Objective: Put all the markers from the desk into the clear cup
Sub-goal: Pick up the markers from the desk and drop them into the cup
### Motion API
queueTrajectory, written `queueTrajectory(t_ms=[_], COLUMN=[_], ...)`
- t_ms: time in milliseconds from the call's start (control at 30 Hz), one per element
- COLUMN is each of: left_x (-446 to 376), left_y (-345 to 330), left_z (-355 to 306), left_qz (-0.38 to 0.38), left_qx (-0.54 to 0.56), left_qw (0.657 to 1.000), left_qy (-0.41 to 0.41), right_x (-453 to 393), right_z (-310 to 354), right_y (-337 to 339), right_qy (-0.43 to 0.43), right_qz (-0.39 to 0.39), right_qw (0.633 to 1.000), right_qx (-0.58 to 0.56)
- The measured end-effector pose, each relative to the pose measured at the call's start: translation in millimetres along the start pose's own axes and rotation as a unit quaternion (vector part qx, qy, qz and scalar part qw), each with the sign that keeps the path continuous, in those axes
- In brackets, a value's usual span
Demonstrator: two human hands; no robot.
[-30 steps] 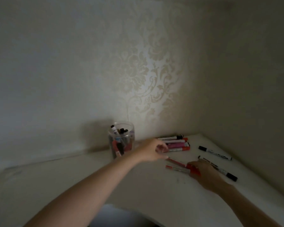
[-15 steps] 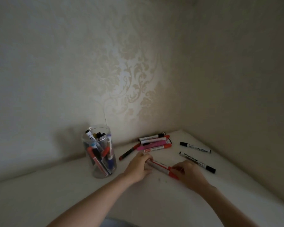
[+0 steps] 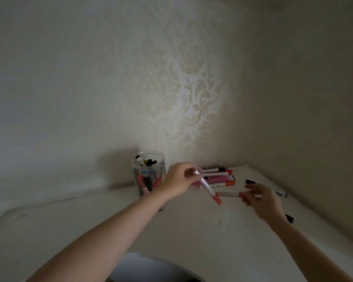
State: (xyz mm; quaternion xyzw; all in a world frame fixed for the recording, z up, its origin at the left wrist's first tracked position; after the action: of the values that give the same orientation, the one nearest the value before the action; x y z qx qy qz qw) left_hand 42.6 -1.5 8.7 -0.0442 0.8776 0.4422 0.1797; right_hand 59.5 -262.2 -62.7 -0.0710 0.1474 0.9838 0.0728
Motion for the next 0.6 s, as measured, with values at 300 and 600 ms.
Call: queueTrajectory(t_ms=[300, 600], left_x=[-3, 16], left_y=[208, 183], left_z=[36, 80], left_qz=[-0.247, -0.195], left_qx=[0.096, -0.044], left_qw=[0.963, 0.977], left_qy=[0.053, 0.074], right_x=[-8, 16], right_z=[177, 227], right_y=[-40, -152], right_qy=[0.181, 0.263], right_qz=[-0.069, 0.076], right_qw=[0.968, 0.959], right_qx=[-0.161, -0.072])
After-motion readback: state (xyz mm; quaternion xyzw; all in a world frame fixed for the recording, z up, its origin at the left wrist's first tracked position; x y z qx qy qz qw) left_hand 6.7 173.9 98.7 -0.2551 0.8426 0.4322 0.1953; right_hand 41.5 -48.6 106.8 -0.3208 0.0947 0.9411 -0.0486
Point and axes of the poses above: each hand's wrist, its own x-axis away from the middle knuckle, its own y-axis out of the back of the hand, z = x × y, the point moved 6 cm from there along -x, towards the middle knuckle, and after that the axes turned 13 degrees about -x, right-handed, at the moved point
